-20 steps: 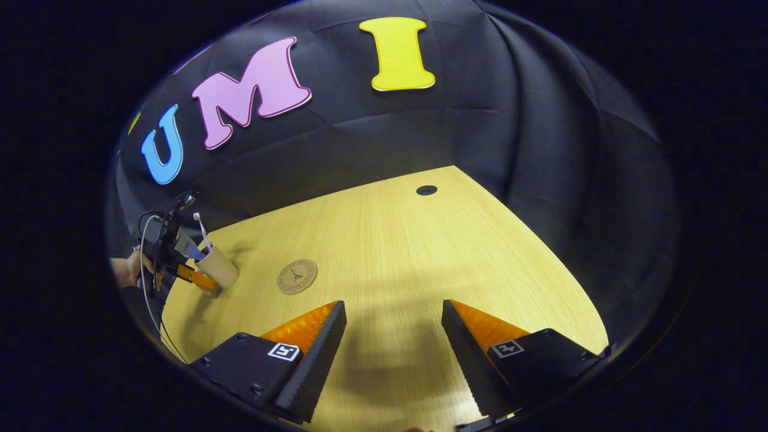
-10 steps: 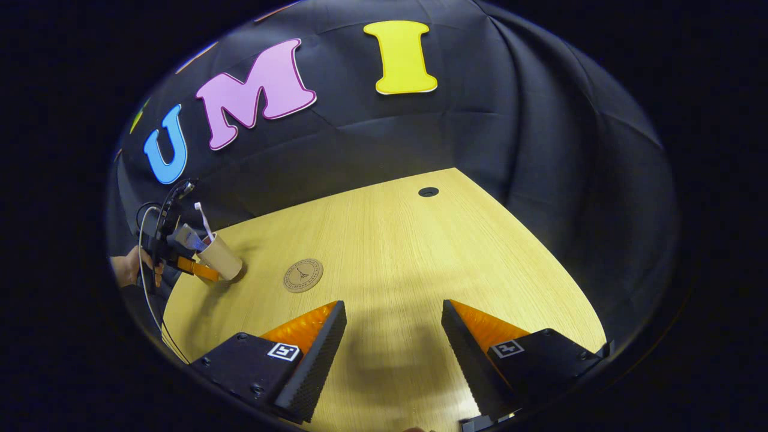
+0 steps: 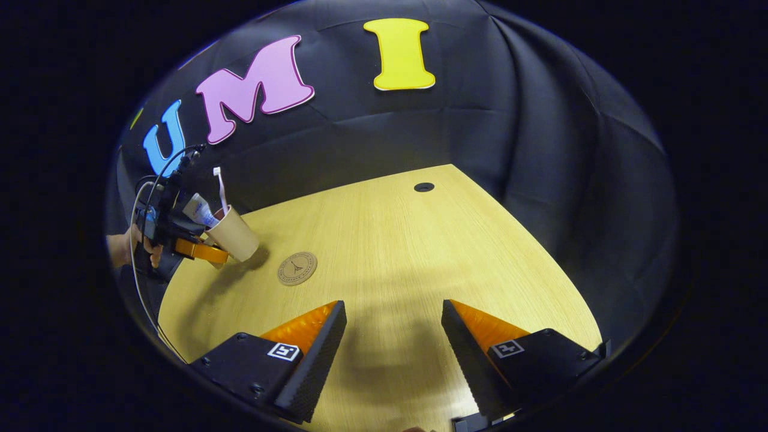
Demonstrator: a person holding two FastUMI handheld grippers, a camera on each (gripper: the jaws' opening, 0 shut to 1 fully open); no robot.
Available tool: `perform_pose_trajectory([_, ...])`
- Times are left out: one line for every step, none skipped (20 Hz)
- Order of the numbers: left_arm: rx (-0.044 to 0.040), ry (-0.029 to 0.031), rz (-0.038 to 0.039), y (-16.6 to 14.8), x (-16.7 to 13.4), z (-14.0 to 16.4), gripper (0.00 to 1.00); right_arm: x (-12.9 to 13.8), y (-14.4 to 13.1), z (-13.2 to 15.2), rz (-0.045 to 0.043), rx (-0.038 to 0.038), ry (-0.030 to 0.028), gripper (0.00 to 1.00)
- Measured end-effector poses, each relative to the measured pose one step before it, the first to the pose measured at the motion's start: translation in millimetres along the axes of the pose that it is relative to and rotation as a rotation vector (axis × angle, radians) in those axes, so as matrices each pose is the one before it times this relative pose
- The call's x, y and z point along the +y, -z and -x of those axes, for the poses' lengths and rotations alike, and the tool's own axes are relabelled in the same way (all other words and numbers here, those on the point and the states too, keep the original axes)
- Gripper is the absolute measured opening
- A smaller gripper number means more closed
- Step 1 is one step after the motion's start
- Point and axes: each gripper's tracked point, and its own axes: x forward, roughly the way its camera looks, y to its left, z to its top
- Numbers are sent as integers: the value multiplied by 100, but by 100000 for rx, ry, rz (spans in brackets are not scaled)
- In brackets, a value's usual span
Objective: Put the toothbrush and toothpaste on the desktop into the cup, then pick up the cup and place it on the coaster on the desktop.
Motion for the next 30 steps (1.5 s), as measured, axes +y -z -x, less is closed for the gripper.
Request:
perform_pose_trajectory([368, 1144, -2167, -347, -875, -294, 28, -233, 78, 4, -235, 23, 562, 98])
perform_pose_trajectory([551, 1200, -2074, -219, -808, -412, 28, -281, 157, 107, -36, 118, 741, 99])
perform_pose_trajectory([377, 1373, -1647, -293, -836, -453, 28, -140, 203, 21, 55, 473, 246, 98])
perform_pose_trajectory([659, 1607, -1376, -226, -844, -573, 28, 1, 191, 76, -135, 601, -450, 98])
perform_pose_trajectory([579, 1370, -1189, -341, -846, -570, 28, 104, 22, 53, -260, 250, -582, 98])
perform_pose_trajectory([513, 1189, -1432, -86, -569, -279, 28, -10, -69, 131, -193, -36, -333, 98])
perform_pose_trajectory([672, 512, -1861, -149, -603, -462, 28, -18, -112, 141, 177, -95, -250, 98])
perform_pose_trajectory([576, 283, -1590, -174, -444, -642, 28, -51, 52, 162, 385, -276, 110, 98])
perform_pose_trajectory([504, 632, -1060, -209, -536, -480, 28, -81, -36, 179, 434, -414, 93, 98])
perform_pose_trajectory([523, 817, -726, -40, -573, -493, 33, -133, 70, 148, 249, -120, 177, 98])
perform_pose_trajectory([522, 804, -582, -29, -568, -451, 28, -4, 125, 166, -24, 185, -44, 98])
perform_pose_trajectory([826, 341, -520, -110, -286, -448, 33, -36, 258, 191, 31, 308, -72, 98])
perform_pose_trajectory([769, -547, -588, -175, -139, -429, 28, -32, 219, 140, 202, 377, -103, 98])
perform_pose_trajectory([842, -1006, -443, -107, -95, -174, 28, -54, 284, 149, 329, 473, -150, 98])
perform_pose_trajectory([547, -690, 167, -98, -250, -159, 28, 37, 276, 174, 298, 563, -311, 98])
perform_pose_trajectory([521, -233, 977, -110, -111, -105, 28, 32, 205, 75, 221, 409, -378, 98])
perform_pose_trajectory([399, -13, 1336, -83, 73, -109, 28, 40, 151, 155, 211, 93, -291, 98])
perform_pose_trajectory([-413, 487, 1055, -353, 237, -37, 33, 21, 28, 59, 274, -144, -182, 98])
perform_pose_trajectory([110, 103, 634, -90, 248, 71, 34, 11, 76, 44, 130, 7, 50, 98])
perform_pose_trajectory([-279, -781, 828, -183, 376, 204, 34, 34, 243, 63, -180, 190, -145, 98])
perform_pose_trajectory([-471, -288, 896, -201, -32, 271, 27, 173, 138, 48, -603, 272, -353, 98])
perform_pose_trajectory([-243, -407, 679, -82, -199, 258, 38, 179, -35, 26, -728, 56, -345, 98])
perform_pose_trajectory([-1151, -125, 922, -144, -93, 295, 48, 271, -95, 85, -604, -194, -434, 98])
perform_pose_trajectory([-1081, 394, 1271, 56, -105, 473, 59, 294, -108, 87, -134, -457, -475, 98])
perform_pose_trajectory([-1219, -132, 1899, 195, -88, 584, 70, 99, -164, 162, 417, -571, -175, 98])
perform_pose_trajectory([-2048, -558, 2531, 35, 26, 772, 80, 158, -186, 151, 732, -727, -134, 98])
perform_pose_trajectory([-4098, -306, 2398, -393, 8, 1324, 90, 234, -227, 154, 680, -731, -181, 98])
perform_pose_trajectory([-4946, -2295, 2941, -218, 458, 888, 100, 266, -275, 110, 503, -607, -212, 98])
perform_pose_trajectory([-3948, -1473, 3231, -151, 347, 1351, 99, 266, -296, 196, 479, -646, -277, 98])
perform_pose_trajectory([-3807, -1691, 2809, 63, 352, 1377, 99, 315, -289, 225, 752, -753, -197, 98])
